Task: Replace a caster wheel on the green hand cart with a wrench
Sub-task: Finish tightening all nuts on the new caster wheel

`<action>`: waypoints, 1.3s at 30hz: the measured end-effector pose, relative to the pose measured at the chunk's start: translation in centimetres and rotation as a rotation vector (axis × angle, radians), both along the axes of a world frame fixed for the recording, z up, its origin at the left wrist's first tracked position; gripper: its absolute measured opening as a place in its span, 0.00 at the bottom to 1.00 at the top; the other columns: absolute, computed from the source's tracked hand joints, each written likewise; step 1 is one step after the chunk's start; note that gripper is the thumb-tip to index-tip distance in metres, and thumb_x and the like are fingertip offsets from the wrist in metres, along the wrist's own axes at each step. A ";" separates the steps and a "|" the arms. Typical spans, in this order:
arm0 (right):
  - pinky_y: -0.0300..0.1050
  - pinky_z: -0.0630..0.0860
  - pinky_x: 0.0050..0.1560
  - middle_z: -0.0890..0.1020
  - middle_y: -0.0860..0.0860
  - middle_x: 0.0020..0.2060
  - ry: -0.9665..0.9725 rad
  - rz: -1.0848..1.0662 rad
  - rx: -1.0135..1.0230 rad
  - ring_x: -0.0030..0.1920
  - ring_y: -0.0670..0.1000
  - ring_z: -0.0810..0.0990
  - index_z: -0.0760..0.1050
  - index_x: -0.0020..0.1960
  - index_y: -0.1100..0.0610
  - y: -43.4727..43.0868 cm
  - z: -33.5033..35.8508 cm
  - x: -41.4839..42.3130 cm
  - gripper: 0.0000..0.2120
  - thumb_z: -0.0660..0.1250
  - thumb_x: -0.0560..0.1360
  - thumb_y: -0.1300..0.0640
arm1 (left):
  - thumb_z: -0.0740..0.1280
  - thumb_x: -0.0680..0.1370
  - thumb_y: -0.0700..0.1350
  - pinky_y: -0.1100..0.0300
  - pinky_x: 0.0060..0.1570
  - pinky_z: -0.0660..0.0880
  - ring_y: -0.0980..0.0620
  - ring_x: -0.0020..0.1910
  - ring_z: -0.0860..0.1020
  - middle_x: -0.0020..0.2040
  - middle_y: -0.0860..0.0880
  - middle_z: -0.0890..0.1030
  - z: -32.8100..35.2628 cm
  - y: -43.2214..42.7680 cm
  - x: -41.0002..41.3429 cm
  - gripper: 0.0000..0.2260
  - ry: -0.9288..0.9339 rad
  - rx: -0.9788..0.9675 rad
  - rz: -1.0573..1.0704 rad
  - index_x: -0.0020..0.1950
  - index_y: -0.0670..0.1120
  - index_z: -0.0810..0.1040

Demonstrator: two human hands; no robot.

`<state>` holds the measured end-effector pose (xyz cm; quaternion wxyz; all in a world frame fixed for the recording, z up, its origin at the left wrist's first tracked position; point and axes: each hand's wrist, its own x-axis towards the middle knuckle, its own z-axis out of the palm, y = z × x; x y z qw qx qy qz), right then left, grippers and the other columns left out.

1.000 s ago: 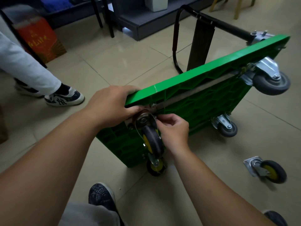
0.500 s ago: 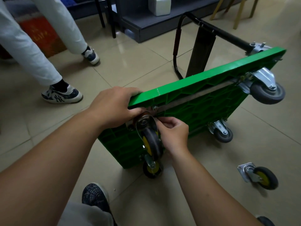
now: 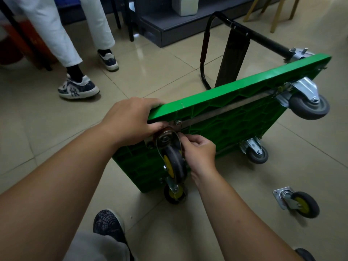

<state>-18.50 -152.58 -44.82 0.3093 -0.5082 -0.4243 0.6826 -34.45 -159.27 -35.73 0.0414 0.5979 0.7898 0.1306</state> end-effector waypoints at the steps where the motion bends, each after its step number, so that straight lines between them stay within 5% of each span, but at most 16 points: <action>1: 0.44 0.82 0.43 0.87 0.52 0.35 -0.005 0.003 0.001 0.36 0.46 0.85 0.81 0.47 0.62 0.0 0.0 0.0 0.09 0.76 0.74 0.57 | 0.71 0.78 0.57 0.51 0.48 0.75 0.46 0.54 0.80 0.58 0.52 0.84 0.0 0.0 0.0 0.22 -0.005 -0.002 -0.001 0.72 0.60 0.75; 27: 0.44 0.80 0.39 0.87 0.56 0.38 -0.042 0.051 -0.035 0.40 0.52 0.85 0.83 0.43 0.61 0.3 -0.6 0.2 0.11 0.76 0.73 0.52 | 0.71 0.78 0.58 0.54 0.44 0.70 0.46 0.53 0.80 0.56 0.52 0.84 -0.2 0.0 -0.1 0.21 0.004 0.017 -0.009 0.71 0.60 0.75; 34: 0.48 0.83 0.47 0.87 0.54 0.41 -0.020 0.026 -0.064 0.43 0.53 0.86 0.82 0.48 0.59 0.2 -0.6 -0.1 0.10 0.76 0.74 0.52 | 0.71 0.78 0.58 0.53 0.45 0.72 0.46 0.53 0.80 0.56 0.51 0.84 -0.2 0.0 -0.1 0.21 -0.004 0.011 -0.005 0.71 0.60 0.76; 39: 0.40 0.78 0.35 0.87 0.55 0.40 -0.023 0.021 -0.082 0.37 0.49 0.83 0.83 0.45 0.61 0.4 -0.6 0.2 0.11 0.76 0.74 0.53 | 0.70 0.78 0.59 0.52 0.47 0.74 0.45 0.54 0.80 0.57 0.52 0.84 -0.2 0.0 -0.1 0.21 -0.002 0.006 0.002 0.71 0.60 0.75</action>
